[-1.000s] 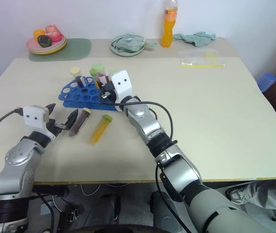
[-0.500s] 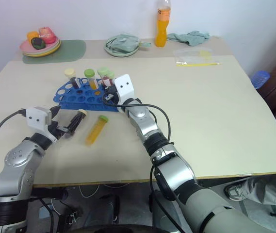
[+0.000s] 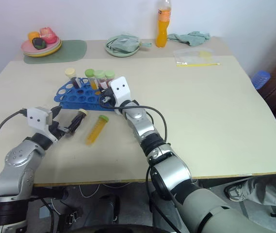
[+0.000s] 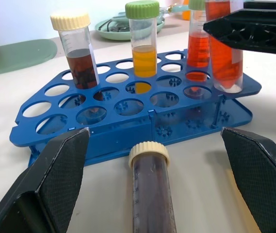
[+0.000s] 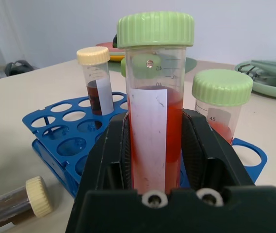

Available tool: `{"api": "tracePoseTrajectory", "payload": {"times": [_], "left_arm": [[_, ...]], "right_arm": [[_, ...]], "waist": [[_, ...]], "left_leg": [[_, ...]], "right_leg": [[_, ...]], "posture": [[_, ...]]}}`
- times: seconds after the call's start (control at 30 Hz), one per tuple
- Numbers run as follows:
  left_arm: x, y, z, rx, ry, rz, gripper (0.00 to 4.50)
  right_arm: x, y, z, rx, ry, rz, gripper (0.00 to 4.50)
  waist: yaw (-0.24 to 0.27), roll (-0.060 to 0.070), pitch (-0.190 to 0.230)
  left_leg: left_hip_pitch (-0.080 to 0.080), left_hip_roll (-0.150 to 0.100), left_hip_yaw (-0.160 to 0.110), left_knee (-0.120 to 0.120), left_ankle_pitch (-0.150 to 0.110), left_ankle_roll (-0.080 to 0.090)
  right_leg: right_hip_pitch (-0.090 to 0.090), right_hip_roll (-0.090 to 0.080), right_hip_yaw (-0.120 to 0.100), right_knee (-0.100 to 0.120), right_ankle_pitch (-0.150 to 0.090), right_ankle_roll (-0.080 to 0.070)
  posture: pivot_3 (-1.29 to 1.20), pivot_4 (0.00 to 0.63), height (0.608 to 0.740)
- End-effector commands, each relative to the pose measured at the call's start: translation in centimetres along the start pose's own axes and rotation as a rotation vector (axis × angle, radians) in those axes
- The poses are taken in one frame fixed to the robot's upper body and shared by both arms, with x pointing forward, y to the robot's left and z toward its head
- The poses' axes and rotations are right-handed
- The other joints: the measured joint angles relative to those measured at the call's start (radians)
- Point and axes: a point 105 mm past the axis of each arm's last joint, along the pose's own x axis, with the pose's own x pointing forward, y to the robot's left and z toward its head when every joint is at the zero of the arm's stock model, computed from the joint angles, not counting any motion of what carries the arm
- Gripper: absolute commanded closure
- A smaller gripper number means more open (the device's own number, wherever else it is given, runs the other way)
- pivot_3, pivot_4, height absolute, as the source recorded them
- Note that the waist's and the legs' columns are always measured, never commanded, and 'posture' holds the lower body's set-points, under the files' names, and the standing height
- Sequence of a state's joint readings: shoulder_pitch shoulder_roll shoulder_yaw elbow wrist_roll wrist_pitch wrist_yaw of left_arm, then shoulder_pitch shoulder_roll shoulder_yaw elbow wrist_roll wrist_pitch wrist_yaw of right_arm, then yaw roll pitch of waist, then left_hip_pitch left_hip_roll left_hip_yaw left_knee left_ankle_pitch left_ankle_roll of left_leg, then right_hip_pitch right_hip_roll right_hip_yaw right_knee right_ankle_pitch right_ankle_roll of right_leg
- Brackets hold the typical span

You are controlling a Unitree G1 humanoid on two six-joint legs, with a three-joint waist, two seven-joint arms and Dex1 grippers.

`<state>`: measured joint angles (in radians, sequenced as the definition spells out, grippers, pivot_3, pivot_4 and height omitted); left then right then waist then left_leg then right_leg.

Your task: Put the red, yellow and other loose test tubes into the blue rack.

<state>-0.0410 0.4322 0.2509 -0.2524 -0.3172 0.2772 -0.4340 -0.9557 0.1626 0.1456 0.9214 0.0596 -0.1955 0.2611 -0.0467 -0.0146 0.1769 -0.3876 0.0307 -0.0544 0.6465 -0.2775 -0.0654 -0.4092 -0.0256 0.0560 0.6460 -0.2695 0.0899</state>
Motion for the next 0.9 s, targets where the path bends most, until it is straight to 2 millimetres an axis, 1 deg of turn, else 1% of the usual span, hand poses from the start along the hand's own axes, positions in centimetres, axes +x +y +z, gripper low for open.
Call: {"api": "tracePoseTrajectory", "payload": {"times": [0.03,0.1,0.2,0.27,0.33,0.37,0.53,0.7,0.9], "left_arm": [[-0.2,-0.1,1.3,0.018,-0.045,-0.005,0.0],[-0.2,-0.1,1.3,0.017,-0.044,-0.006,0.0],[-0.2,-0.2,1.3,0.009,-0.042,-0.01,0.0],[-0.2,-0.3,1.2,0.008,-0.04,-0.013,0.0],[-0.2,-0.3,1.2,0.006,-0.038,-0.015,0.0],[-0.2,-0.4,1.2,0.006,-0.037,-0.017,0.0],[-0.1,-0.5,1.3,0.002,-0.037,-0.025,0.0],[0.0,-0.8,1.2,0.0,-0.034,-0.033,0.0],[0.0,-0.8,1.2,-0.001,-0.034,-0.036,0.0]], "right_arm": [[0.4,0.0,1.0,-0.004,-0.04,-0.006,3.2],[0.2,0.2,0.8,0.013,-0.04,0.015,3.2],[-0.1,0.3,0.7,0.017,-0.047,0.037,2.11],[-0.2,0.4,0.8,0.016,-0.059,0.044,1.24],[-0.3,0.3,1.4,0.019,-0.091,0.043,0.21],[-0.3,0.2,1.8,0.011,-0.108,0.042,0.03],[-0.6,-0.1,3.4,-0.025,-0.156,0.053,0.03],[-0.4,-1.0,3.3,0.0,-0.079,0.027,0.03],[-0.4,-0.1,4.0,0.065,0.036,0.094,0.03]], "waist": [[0.001,0.0,0.0],[0.001,0.0,0.0],[0.0,0.0,0.0],[0.0,0.0,0.0],[0.0,0.0,0.0],[0.0,0.0,0.0],[0.0,0.0,0.0],[0.001,0.0,0.0],[0.001,0.0,0.0]], "left_leg": [[0.0,0.0,0.0,0.0,0.0,0.0],[0.0,0.0,0.0,0.0,0.0,0.0],[0.0,0.0,0.0,0.0,0.0,0.0],[0.0,0.0,0.0,0.0,0.0,0.0],[0.0,0.0,0.0,0.0,0.0,0.0],[0.0,0.0,0.0,0.0,0.0,0.0],[0.0,0.0,0.0,0.0,0.0,0.0],[0.0,0.0,0.0,0.0,0.0,0.0],[0.0,0.0,-0.001,0.0,0.0,0.0]], "right_leg": [[0.0,0.0,0.0,0.0,0.0,0.0],[0.0,0.0,0.0,0.0,0.0,0.0],[0.0,0.0,0.0,0.0,0.0,0.0],[0.0,0.0,0.0,0.001,0.0,0.0],[0.0,0.0,0.0,0.001,0.0,0.0],[0.0,0.0,0.0,0.001,0.0,0.0],[0.0,0.0,0.0,0.001,0.0,0.0],[0.0,0.0,0.0,0.001,0.0,0.0],[0.0,0.0,0.0,0.001,0.0,0.0]], "posture": [[0.0,0.15,0.74],[0.0,0.15,0.74],[0.0,0.15,0.74],[0.0,0.15,0.74],[0.0,0.15,0.74],[0.0,0.15,0.74],[0.0,0.15,0.74],[0.0,0.15,0.74],[0.0,0.15,0.74]]}}
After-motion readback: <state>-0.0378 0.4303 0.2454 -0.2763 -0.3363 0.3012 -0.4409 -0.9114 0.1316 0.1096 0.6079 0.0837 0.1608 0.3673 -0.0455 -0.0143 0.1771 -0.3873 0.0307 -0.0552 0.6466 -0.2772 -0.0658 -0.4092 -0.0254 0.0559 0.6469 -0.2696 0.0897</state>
